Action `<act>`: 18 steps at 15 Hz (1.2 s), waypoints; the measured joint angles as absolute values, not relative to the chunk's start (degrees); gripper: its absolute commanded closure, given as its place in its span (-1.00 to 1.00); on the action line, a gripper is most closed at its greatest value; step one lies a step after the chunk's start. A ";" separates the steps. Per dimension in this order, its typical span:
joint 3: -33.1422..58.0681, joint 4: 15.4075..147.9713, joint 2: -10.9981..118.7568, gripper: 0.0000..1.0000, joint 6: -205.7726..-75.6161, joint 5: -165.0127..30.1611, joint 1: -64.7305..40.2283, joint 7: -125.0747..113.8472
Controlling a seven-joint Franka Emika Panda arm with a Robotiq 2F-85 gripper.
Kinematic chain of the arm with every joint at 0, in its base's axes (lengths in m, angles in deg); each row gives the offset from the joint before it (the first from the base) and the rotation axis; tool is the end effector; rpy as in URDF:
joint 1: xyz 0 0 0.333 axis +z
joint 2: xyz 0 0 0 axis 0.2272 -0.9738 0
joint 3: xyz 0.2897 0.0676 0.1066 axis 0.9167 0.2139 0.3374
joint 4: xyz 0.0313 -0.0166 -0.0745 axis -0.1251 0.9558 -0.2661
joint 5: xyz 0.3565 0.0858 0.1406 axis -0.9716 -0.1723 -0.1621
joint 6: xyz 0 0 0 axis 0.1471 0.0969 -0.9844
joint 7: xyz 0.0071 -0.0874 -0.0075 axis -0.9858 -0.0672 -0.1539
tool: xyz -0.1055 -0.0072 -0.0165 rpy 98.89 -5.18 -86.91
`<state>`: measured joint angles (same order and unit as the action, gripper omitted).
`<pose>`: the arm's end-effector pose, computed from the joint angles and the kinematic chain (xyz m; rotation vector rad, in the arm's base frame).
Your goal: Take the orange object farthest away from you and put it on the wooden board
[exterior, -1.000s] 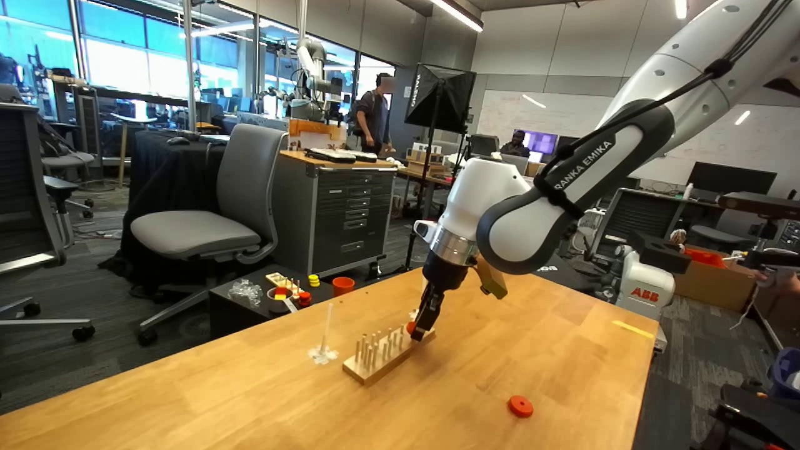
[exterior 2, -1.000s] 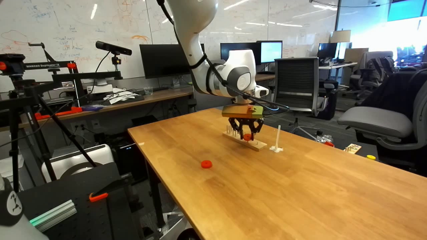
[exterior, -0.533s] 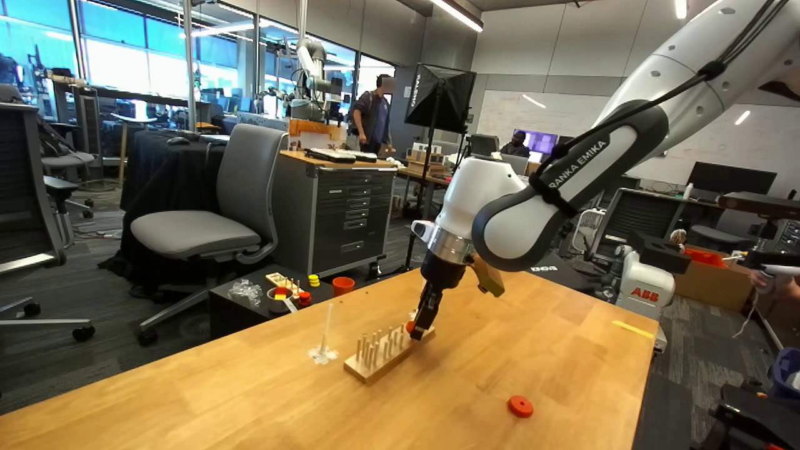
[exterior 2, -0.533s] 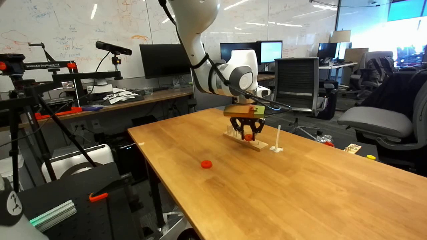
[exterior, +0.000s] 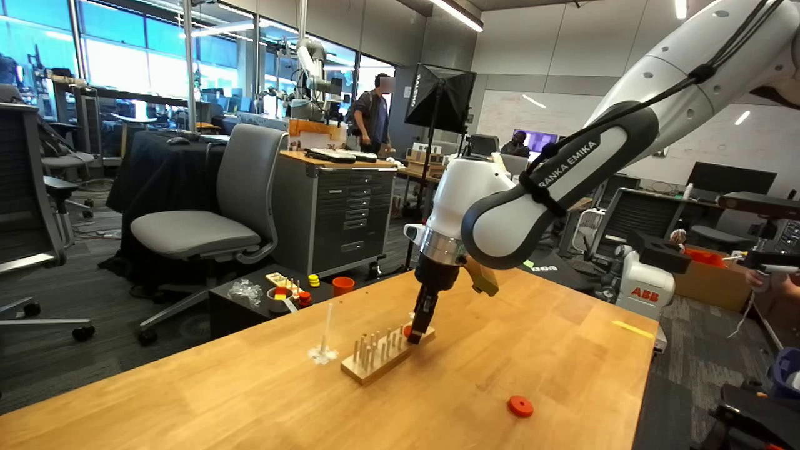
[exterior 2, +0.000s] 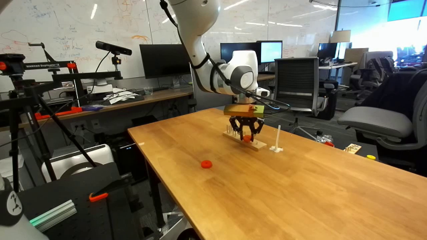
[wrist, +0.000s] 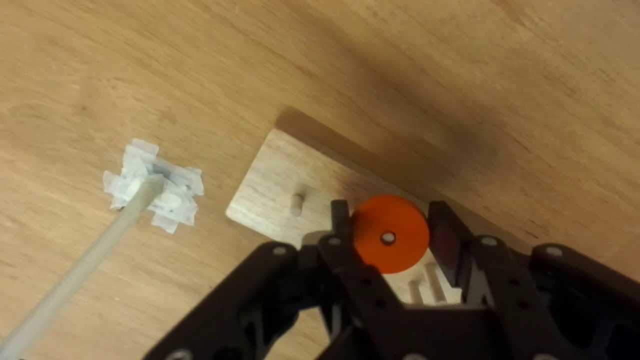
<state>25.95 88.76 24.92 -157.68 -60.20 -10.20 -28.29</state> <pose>0.6576 0.1400 0.1397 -2.9684 -0.9628 -0.2073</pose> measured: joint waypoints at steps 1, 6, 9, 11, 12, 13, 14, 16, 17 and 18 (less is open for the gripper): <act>25.88 88.47 24.75 -0.65 -157.16 -60.20 -9.90 -28.18; 25.83 88.31 24.48 -1.00 -155.67 -60.20 -9.02 -28.15; 25.83 88.57 24.92 -1.00 -155.66 -60.07 -8.82 -28.20; 25.83 89.38 25.93 -1.00 -155.71 -59.66 -8.78 -28.23; 25.83 90.09 26.70 -1.00 -155.80 -59.41 -8.77 -28.24; 25.83 91.08 27.68 -1.00 -155.90 -59.26 -8.77 -28.30; 25.83 92.29 28.85 -1.00 -156.03 -59.15 -8.78 -28.39; 25.83 95.27 31.69 -1.00 -156.27 -58.86 -8.78 -28.60; 25.83 96.95 33.25 -1.00 -156.54 -58.62 -8.78 -28.68; 25.83 98.70 34.84 -1.00 -157.03 -58.36 -8.78 -28.72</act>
<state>25.83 98.70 34.84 -157.03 -58.36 -8.78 -28.72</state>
